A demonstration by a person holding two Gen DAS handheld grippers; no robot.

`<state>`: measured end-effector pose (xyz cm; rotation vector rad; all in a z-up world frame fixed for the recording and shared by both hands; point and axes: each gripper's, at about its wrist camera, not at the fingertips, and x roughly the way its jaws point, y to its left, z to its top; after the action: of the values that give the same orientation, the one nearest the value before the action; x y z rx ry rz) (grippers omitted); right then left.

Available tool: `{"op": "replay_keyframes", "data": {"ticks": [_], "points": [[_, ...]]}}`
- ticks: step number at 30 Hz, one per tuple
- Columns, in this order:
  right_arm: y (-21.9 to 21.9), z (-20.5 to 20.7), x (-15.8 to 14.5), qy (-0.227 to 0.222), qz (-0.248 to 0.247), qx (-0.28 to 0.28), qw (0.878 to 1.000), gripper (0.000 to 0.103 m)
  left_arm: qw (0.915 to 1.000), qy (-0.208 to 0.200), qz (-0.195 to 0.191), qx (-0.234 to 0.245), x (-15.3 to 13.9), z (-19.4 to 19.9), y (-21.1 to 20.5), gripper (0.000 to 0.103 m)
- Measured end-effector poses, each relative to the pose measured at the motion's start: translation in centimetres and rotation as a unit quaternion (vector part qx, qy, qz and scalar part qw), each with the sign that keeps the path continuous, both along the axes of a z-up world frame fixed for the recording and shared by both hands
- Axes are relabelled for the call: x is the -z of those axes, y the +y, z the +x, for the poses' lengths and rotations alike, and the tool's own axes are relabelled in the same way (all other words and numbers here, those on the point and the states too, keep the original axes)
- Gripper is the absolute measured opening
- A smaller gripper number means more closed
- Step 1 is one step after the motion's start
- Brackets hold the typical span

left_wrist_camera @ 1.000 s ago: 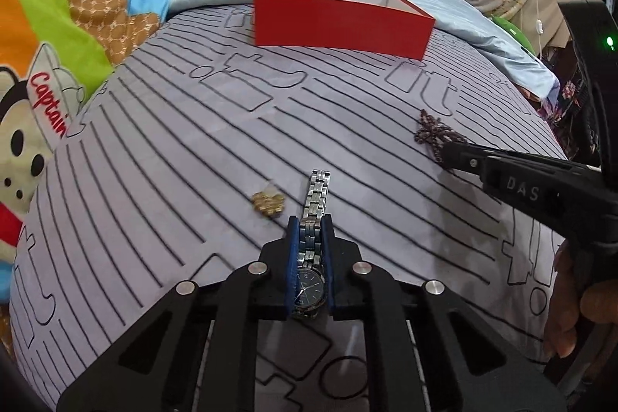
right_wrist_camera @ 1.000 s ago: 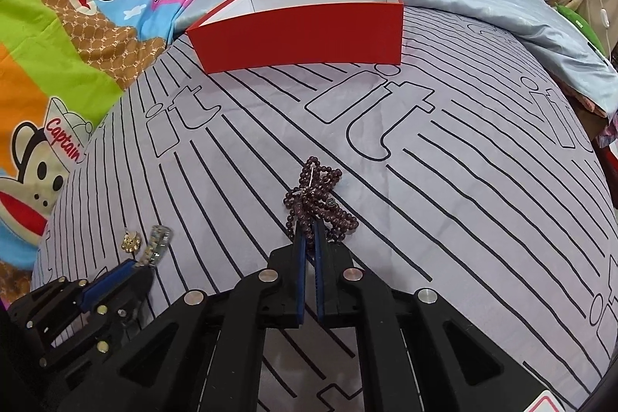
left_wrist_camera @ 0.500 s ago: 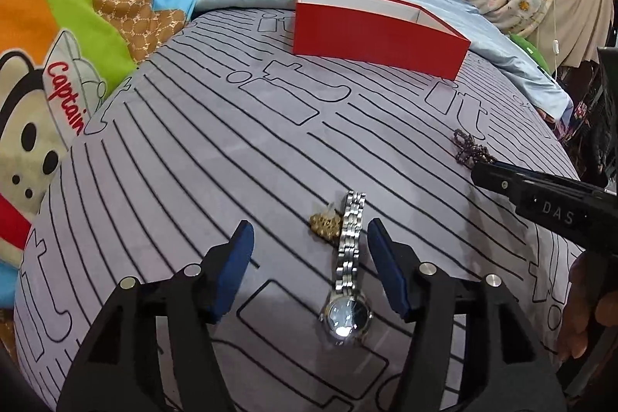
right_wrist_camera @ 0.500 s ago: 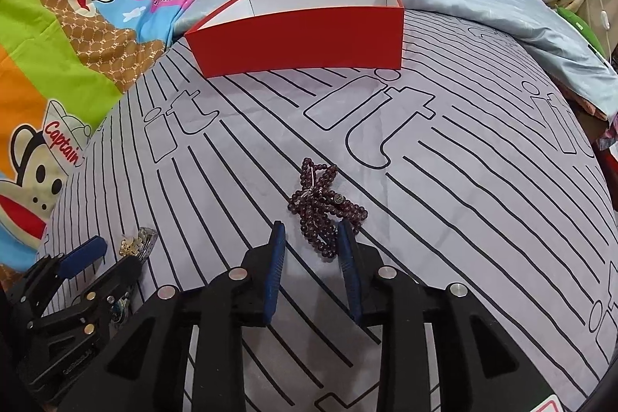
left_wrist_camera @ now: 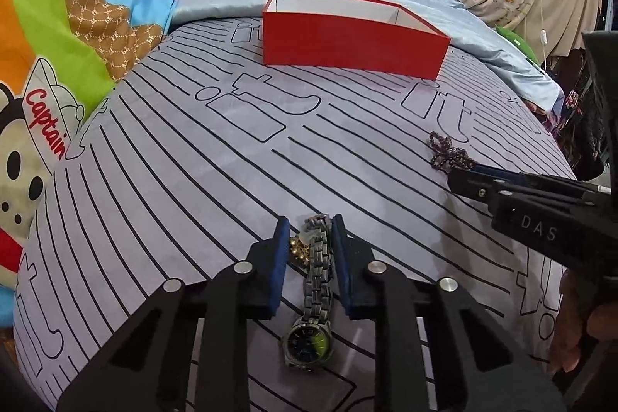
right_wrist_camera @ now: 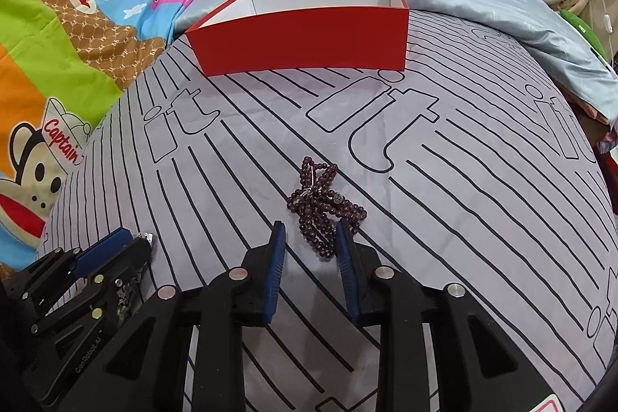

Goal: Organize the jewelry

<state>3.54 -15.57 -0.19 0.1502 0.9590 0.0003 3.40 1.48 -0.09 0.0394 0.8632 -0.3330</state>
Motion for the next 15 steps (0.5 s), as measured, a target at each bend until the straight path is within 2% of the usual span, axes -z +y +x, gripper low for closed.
{"op": "replay_keyframes", "data": {"ticks": [1,3,11,14,15], "points": [[0.01,0.01,0.0,0.0,0.0,0.0,1.0,0.015,1.0,0.002,-0.003,-0.001,-0.02,0.06,0.04,0.02],[0.02,0.05,0.07,0.003,0.001,-0.002,1.0,0.01,1.0,0.003,-0.006,-0.001,-0.01,0.08,0.1,0.02],[0.39,0.42,0.06,-0.001,-0.008,-0.005,1.0,0.015,0.9998,0.008,-0.019,-0.001,-0.16,-0.01,0.27,0.019],[0.47,0.78,0.07,-0.002,-0.008,-0.007,1.0,0.014,0.9996,0.01,-0.025,0.001,-0.28,-0.03,0.37,0.018],[0.46,0.86,0.05,-0.002,-0.007,-0.005,1.0,0.011,0.9996,0.011,-0.026,0.002,-0.29,-0.08,0.37,0.018]]}}
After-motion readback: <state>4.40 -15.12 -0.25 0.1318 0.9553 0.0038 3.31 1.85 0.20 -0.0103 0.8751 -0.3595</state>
